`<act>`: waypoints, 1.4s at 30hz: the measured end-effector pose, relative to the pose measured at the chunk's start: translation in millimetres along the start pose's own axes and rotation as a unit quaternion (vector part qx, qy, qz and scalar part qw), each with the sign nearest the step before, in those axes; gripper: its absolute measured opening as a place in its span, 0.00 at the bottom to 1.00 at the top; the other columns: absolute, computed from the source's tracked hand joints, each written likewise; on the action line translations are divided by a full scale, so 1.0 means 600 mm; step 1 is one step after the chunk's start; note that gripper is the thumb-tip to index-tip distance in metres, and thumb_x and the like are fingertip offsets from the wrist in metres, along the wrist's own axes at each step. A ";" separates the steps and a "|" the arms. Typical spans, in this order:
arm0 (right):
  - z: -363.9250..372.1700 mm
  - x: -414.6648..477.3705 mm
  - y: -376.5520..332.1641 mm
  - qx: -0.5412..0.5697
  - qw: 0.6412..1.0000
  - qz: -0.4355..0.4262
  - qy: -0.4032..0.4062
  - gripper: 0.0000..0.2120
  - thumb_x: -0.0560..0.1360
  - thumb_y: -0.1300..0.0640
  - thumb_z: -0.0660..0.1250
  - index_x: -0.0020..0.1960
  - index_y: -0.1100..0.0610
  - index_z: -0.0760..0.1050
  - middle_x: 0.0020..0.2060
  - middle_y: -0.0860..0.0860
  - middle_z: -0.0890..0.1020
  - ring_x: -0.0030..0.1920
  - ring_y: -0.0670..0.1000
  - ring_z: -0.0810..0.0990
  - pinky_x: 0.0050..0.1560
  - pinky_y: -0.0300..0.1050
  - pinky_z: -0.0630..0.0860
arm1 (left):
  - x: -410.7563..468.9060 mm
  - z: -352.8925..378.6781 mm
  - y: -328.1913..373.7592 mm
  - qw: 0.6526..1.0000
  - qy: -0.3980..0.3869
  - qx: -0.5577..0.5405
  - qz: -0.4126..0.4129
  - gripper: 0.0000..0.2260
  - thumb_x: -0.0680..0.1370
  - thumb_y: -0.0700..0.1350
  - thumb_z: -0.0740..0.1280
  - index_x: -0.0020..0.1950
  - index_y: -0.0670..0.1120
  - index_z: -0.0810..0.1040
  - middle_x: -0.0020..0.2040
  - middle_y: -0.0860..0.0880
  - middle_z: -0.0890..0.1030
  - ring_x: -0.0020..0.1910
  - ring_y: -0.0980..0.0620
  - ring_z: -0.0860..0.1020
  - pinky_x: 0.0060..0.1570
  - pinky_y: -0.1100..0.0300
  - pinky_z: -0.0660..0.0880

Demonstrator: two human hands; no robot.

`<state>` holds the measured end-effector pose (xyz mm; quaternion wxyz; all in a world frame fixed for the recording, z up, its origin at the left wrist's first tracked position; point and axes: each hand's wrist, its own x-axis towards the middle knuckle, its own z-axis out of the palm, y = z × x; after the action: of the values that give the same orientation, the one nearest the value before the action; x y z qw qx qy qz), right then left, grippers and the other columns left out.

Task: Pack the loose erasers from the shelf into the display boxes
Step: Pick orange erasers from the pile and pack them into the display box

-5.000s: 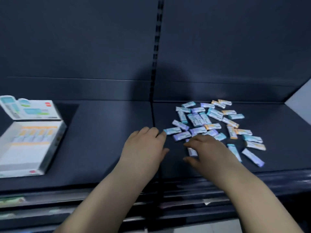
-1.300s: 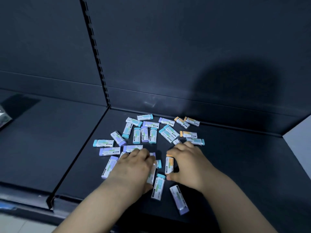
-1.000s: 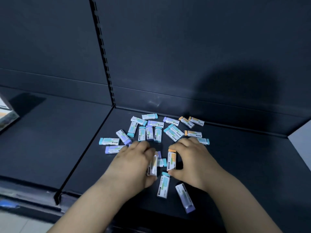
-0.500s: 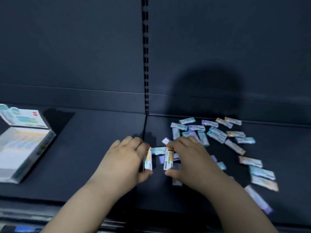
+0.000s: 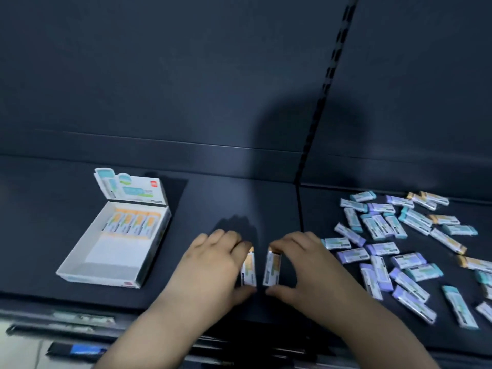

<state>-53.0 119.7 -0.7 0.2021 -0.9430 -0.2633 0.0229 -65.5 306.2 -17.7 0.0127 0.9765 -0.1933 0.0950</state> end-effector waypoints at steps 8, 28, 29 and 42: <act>0.011 0.028 -0.016 0.032 0.998 -0.038 -0.031 0.31 0.68 0.41 0.70 0.67 0.45 0.64 0.60 0.37 0.65 0.58 0.34 0.56 0.61 0.30 0.58 | -0.032 -0.016 -0.029 0.998 -0.004 -0.002 -0.065 0.33 0.51 0.62 0.78 0.51 0.47 0.83 0.43 0.50 0.81 0.40 0.49 0.80 0.41 0.60 0.76; 0.116 0.196 -0.264 -0.025 0.997 0.022 0.065 0.29 0.72 0.45 0.66 0.70 0.45 0.60 0.65 0.39 0.64 0.64 0.42 0.60 0.67 0.38 0.59 | -0.137 -0.045 -0.377 0.996 -0.039 0.014 -0.076 0.30 0.48 0.59 0.80 0.47 0.51 0.83 0.42 0.55 0.83 0.39 0.50 0.80 0.34 0.58 0.73; 0.120 0.200 -0.270 -0.030 0.997 0.031 0.060 0.29 0.72 0.46 0.66 0.70 0.45 0.60 0.65 0.39 0.65 0.64 0.42 0.60 0.67 0.38 0.60 | -0.136 -0.040 -0.382 0.997 -0.041 0.005 -0.060 0.30 0.48 0.60 0.80 0.47 0.51 0.83 0.42 0.56 0.83 0.40 0.51 0.80 0.34 0.59 0.73; 0.160 0.250 -0.295 -0.161 0.980 0.116 -0.020 0.24 0.74 0.53 0.63 0.68 0.47 0.63 0.64 0.43 0.68 0.65 0.50 0.62 0.61 0.43 0.60 | -0.120 -0.017 -0.389 0.994 -0.109 0.013 0.012 0.23 0.74 0.56 0.63 0.67 0.51 0.65 0.65 0.53 0.68 0.65 0.50 0.62 0.60 0.57 0.60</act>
<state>-24.9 369.2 -9.7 0.0386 -0.9867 -0.1563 0.0224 -44.0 549.8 -18.5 -0.0224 0.9787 -0.2039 -0.0092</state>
